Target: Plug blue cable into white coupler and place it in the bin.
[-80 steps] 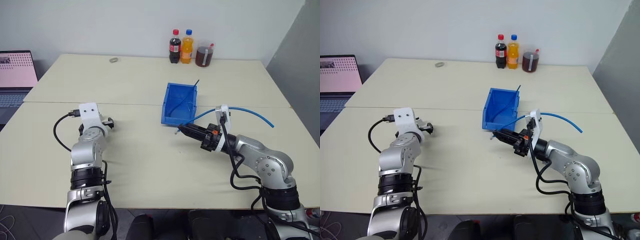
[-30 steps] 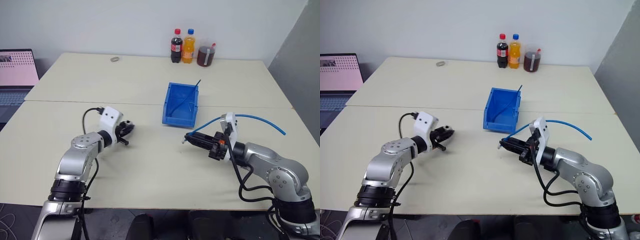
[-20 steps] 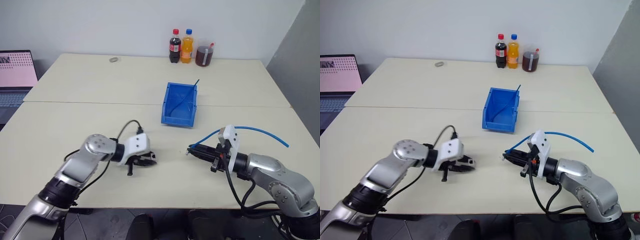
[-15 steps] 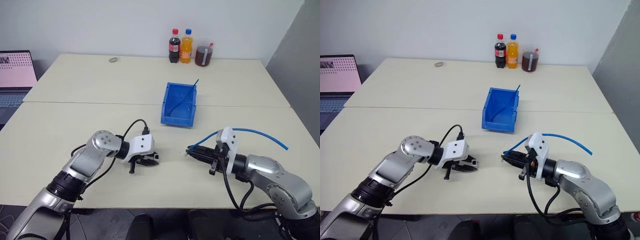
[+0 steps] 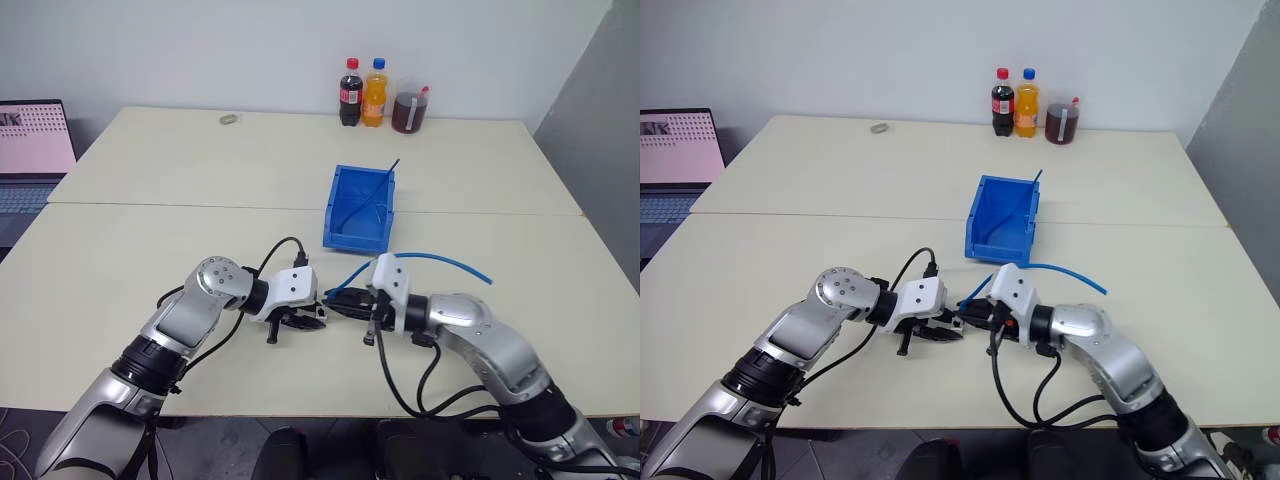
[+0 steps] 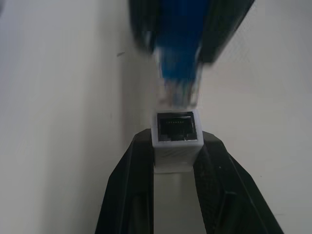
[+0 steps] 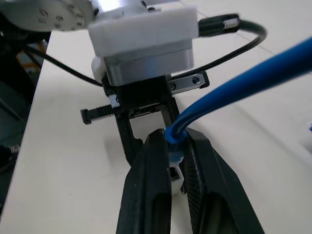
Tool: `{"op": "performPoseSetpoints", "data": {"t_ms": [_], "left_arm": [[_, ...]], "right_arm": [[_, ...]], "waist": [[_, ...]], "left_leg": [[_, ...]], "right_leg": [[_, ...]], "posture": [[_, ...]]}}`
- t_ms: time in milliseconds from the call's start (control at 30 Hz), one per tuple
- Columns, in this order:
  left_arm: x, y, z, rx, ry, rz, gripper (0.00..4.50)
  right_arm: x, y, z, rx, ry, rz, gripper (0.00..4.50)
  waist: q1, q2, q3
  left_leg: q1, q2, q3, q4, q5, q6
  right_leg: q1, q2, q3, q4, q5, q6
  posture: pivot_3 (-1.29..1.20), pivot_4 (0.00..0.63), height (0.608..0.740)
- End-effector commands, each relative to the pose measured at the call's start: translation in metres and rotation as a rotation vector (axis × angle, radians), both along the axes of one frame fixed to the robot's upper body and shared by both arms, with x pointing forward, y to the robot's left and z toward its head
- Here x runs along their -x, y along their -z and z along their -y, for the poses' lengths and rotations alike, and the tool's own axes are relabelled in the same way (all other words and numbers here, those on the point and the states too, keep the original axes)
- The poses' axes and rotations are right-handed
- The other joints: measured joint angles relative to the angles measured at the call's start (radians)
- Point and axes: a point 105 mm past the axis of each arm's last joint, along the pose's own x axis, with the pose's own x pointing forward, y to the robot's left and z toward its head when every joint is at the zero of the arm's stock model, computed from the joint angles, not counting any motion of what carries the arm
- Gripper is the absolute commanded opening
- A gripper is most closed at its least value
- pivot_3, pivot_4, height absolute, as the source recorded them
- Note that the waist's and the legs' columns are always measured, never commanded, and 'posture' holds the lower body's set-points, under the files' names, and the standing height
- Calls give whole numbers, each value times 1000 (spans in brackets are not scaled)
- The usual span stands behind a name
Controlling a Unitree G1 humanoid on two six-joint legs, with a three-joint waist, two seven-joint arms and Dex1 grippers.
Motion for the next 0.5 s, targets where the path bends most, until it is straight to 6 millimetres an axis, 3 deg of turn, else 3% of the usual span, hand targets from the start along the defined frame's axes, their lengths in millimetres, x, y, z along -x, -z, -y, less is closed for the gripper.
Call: {"op": "performPoseSetpoints", "data": {"t_ms": [33, 500], "left_arm": [[7, 7, 2, -18, 29, -48, 788], [2, 8, 1, -9, -1, -63, 788]], "right_arm": [[1, -8, -5, -1, -45, 78, 113], [4, 6, -3, 62, -65, 106, 112]], "waist": [[0, 0, 0], [0, 0, 0]], "left_leg": [[0, 0, 0, 0, 0, 0], [1, 0, 0, 0, 0, 0]], "right_leg": [[0, 0, 0, 0, 0, 0], [0, 0, 0, 1, 2, -4]], "posture": [[0, 150, 740], [0, 150, 740]]}}
